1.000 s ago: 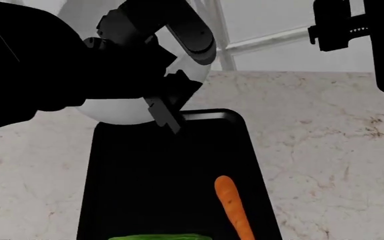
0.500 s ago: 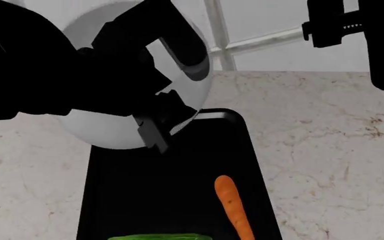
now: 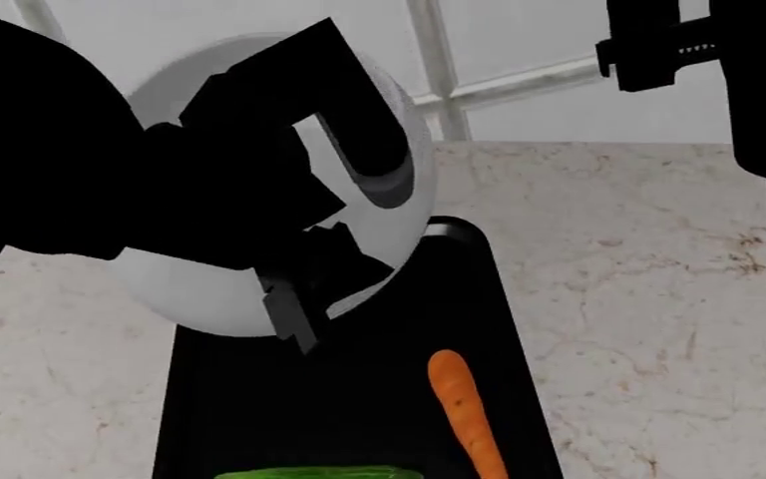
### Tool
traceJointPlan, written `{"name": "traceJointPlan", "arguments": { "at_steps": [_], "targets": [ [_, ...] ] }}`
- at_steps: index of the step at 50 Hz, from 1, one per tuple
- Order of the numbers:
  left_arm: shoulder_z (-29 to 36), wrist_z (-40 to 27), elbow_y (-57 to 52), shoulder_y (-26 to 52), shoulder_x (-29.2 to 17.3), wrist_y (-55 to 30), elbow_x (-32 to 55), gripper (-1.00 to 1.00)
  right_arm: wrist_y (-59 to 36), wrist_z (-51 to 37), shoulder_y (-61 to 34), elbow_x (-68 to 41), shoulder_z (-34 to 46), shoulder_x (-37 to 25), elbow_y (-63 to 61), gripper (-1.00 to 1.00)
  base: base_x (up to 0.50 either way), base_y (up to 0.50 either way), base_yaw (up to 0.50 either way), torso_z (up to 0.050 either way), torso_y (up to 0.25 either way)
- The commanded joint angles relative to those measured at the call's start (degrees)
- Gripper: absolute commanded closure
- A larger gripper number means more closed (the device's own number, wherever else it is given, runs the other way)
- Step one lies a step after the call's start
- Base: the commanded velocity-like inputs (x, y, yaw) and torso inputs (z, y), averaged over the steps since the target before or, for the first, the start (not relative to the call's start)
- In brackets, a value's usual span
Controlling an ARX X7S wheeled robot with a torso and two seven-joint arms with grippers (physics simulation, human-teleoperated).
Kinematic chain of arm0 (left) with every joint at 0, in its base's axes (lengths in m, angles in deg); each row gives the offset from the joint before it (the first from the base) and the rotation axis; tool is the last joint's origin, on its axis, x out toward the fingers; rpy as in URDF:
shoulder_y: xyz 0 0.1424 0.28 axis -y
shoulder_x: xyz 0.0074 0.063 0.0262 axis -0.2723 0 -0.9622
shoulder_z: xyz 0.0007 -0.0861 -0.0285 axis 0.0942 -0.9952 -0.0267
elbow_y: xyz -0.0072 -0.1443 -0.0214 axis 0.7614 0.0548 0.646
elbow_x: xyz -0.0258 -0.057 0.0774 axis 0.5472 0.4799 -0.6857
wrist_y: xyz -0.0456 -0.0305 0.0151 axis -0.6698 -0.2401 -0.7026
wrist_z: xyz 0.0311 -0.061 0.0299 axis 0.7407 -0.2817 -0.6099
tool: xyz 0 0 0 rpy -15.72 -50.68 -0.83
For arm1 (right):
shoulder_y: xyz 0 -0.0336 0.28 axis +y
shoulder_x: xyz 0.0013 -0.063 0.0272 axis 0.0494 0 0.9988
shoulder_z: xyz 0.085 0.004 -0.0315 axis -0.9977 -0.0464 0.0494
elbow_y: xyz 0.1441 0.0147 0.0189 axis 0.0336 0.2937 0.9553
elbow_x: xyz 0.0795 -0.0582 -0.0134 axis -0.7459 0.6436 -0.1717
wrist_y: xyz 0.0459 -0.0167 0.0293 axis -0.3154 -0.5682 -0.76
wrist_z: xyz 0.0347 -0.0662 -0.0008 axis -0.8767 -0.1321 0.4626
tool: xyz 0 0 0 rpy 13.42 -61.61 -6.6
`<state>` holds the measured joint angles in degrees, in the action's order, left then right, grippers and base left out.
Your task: Place the two vegetables and bowl onto the tray for setting up a vegetable dip station.
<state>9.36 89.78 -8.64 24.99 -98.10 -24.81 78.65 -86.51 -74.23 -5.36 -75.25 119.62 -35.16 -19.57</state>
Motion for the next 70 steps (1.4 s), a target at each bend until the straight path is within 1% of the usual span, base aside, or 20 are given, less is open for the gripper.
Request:
{"name": "traceJointPlan", "arguments": {
  "at_steps": [1,11,26,70],
  "targets": [
    [-0.29,-0.03,-1.39,-0.07,-0.52,-0.21,0.75,1.00,0.05,0.08,-0.02,-0.01,-0.03,0.05,-0.03,-1.00,0.00,0.00,0.00,0.000,0.000],
    [0.39,0.85,0.16,-0.58,-0.09,0.56,0.20,1.00,0.00,-0.26,0.30,-0.17,-0.21,0.10,-0.15,-1.00,0.00,0.00,0.00,0.000,0.000],
    [1.00,0.55,-3.13,-1.72,-0.55,-0.53,1.80,1.00,-0.47,-0.68,0.25,-0.48,-0.42,0.02,-0.74,-1.00,0.00,0.00,0.00,0.000,0.001],
    [3.37,0.19,-5.05,-3.13,-0.53,-0.65,1.98,1.00,-0.21,-1.04,0.98,-0.96,-0.90,-0.08,-1.59,-1.00,0.00,0.00,0.00,0.000,0.000]
  ]
}}
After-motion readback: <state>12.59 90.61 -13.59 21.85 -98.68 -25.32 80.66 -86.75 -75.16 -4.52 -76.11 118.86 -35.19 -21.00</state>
